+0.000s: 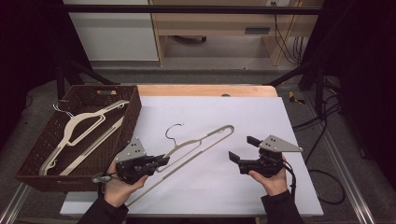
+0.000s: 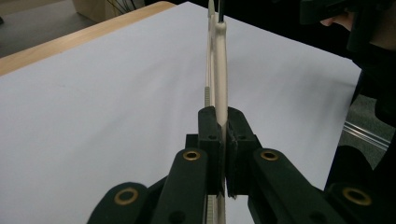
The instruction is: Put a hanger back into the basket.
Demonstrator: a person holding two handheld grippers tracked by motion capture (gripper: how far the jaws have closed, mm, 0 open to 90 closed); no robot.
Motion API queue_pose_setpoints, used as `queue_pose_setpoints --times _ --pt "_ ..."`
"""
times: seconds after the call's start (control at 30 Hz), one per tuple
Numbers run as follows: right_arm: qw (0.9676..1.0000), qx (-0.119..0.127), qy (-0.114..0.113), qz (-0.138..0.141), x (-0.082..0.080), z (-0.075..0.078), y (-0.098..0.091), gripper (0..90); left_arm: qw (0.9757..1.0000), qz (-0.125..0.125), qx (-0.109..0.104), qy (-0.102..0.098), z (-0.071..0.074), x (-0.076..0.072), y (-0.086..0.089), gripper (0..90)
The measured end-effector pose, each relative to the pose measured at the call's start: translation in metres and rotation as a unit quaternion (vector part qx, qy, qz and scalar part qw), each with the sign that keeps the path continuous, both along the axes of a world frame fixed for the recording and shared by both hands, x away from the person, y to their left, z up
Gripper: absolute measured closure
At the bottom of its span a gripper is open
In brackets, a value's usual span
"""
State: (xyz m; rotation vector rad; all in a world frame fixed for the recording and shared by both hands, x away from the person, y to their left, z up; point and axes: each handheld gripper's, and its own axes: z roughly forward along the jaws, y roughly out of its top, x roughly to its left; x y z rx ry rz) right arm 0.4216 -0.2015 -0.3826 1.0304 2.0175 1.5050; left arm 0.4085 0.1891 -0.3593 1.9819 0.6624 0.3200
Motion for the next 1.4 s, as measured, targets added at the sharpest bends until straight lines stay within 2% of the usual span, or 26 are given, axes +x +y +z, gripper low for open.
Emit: queue_pose_setpoints --times 0.13,0.23,0.33,0.47,0.6,0.87,1.0,1.2,1.27,1.4 --pt "0.9997 0.011 -0.006 -0.022 -0.002 0.002 -0.015 10.5 0.9999 0.010 -0.001 -0.011 0.011 0.002 0.007 86.9" --pt "0.9992 0.014 -0.001 -0.037 -0.003 -0.001 -0.024 9.3 0.9996 0.019 -0.007 -0.020 0.021 0.003 0.013 86.8" --pt "0.9988 0.020 -0.003 -0.044 -0.004 -0.003 -0.030 9.1 0.9993 0.026 -0.011 -0.027 0.032 0.005 0.020 86.8" --pt "0.9987 0.021 -0.014 -0.044 -0.005 -0.002 -0.035 7.8 0.9988 0.031 -0.011 -0.037 0.048 0.006 0.029 86.9" --pt "0.9986 0.026 -0.015 -0.044 -0.007 0.000 -0.038 6.5 0.9985 0.033 -0.012 -0.041 0.063 0.011 0.039 86.9" --pt "0.9988 0.018 -0.005 -0.046 -0.005 -0.002 -0.039 4.8 0.9971 0.055 -0.012 -0.051 0.085 0.019 0.060 86.9" --pt "0.9989 0.017 -0.002 -0.043 -0.005 -0.002 -0.039 4.4 0.9956 0.071 -0.011 -0.060 0.097 0.022 0.073 86.9" --pt "0.9988 0.017 -0.007 -0.045 -0.006 -0.001 -0.040 4.5 0.9941 0.086 -0.006 -0.066 0.108 0.032 0.095 86.9" --pt "0.9988 0.016 -0.005 -0.046 -0.006 -0.001 -0.039 4.5 0.9939 0.091 -0.011 -0.062 0.109 0.038 0.105 86.9" --pt "0.9989 0.011 -0.003 -0.045 -0.005 -0.002 -0.038 4.4 0.9926 0.107 -0.002 -0.058 0.109 0.048 0.119 86.9"
